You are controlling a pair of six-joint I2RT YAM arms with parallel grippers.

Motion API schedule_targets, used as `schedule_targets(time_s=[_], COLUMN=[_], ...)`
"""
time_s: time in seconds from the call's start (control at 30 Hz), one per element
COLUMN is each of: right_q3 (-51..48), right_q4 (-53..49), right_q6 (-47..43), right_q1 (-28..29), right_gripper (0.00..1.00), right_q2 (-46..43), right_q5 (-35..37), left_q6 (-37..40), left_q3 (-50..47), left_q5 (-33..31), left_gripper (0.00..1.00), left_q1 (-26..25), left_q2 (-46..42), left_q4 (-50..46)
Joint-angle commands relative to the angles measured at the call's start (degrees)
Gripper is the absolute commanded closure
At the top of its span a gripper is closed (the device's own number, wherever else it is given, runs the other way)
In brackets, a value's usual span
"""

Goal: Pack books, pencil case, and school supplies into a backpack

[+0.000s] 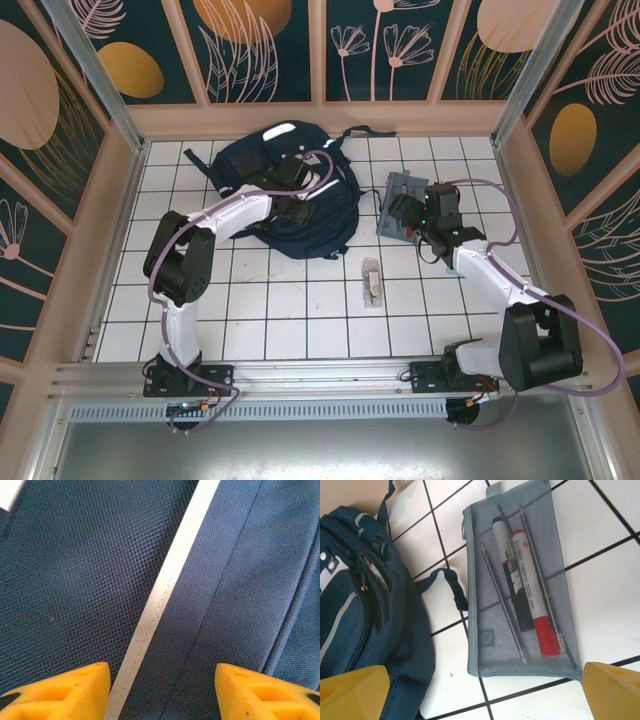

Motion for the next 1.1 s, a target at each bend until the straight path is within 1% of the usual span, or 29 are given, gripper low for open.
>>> schedule_targets(time_s=[0.0,0.1,0.13,0.17,0.27,0.33,0.53,0.67,0.77,0.8,0.87,0.93,0.97,1.03,1.07], right_q3=[-0.1,-0.1,-0.1,-0.2,-0.4,-0.7,-0.7,-0.1,0.0,-0.1,-0.2,-0.2,0.0,1.3,2.4], right_q4=[3.3,3.5,3.5,3.6,3.7,4.0,5.1,4.7,4.5,4.5,4.7,5.0,5.1,3.8,2.4], right_q6=[0.9,0.9,0.8,0.8,0.8,0.9,1.2,0.7,0.5,0.6,0.8,1.0,0.8,0.2,-0.3], right_q1=[-0.3,-0.2,-0.2,-0.2,-0.3,-0.2,-0.3,-0.2,-0.3,-0.2,-0.2,-0.2,-0.3,-0.2,-0.3], right_gripper=[0.01,0.01,0.01,0.01,0.01,0.01,0.01,0.01,0.01,0.01,0.01,0.01,0.01,0.01,0.01], right_q2=[1.0,1.2,1.3,1.3,1.4,1.6,2.9,3.4,3.5,3.5,3.7,4.0,4.5,5.6,6.8], right_q5=[-2.4,-2.3,-2.4,-2.5,-2.7,-2.8,-4.0,-4.5,-4.7,-4.8,-4.9,-5.3,-5.7,-4.9,-3.2], left_q6=[2.2,2.0,1.9,1.8,1.8,2.1,3.7,4.1,3.9,3.6,3.3,3.8,3.9,4.3,4.3], left_q3=[1.3,2.3,3.2,3.7,4.0,3.3,3.9,3.8,3.6,3.3,3.4,3.4,3.6,4.4,4.8], left_q5=[-0.2,-0.4,0.4,2.0,10.2,12.7,11.6,8.3,2.5,-0.5,-6.5,-10.4,-11.1,-9.3,-7.6], left_gripper=[0.42,0.41,0.41,0.41,0.41,0.41,0.42,0.42,0.42,0.44,0.54,0.57,0.62,0.80,0.95], left_q1=[-0.4,-0.4,-0.3,-0.3,-0.3,-0.4,-0.4,-0.4,-0.4,-0.4,-0.4,-0.4,-0.4,-0.4,-0.4], left_q2=[1.2,2.4,2.8,2.9,1.6,0.3,1.7,3.8,5.5,6.1,7.7,9.4,10.2,11.6,11.9], left_q4=[-4.4,-4.8,-5.5,-6.1,-6.8,-6.5,-8.1,-7.5,-5.6,-4.5,-2.7,-1.3,-0.9,-1.3,-1.8])
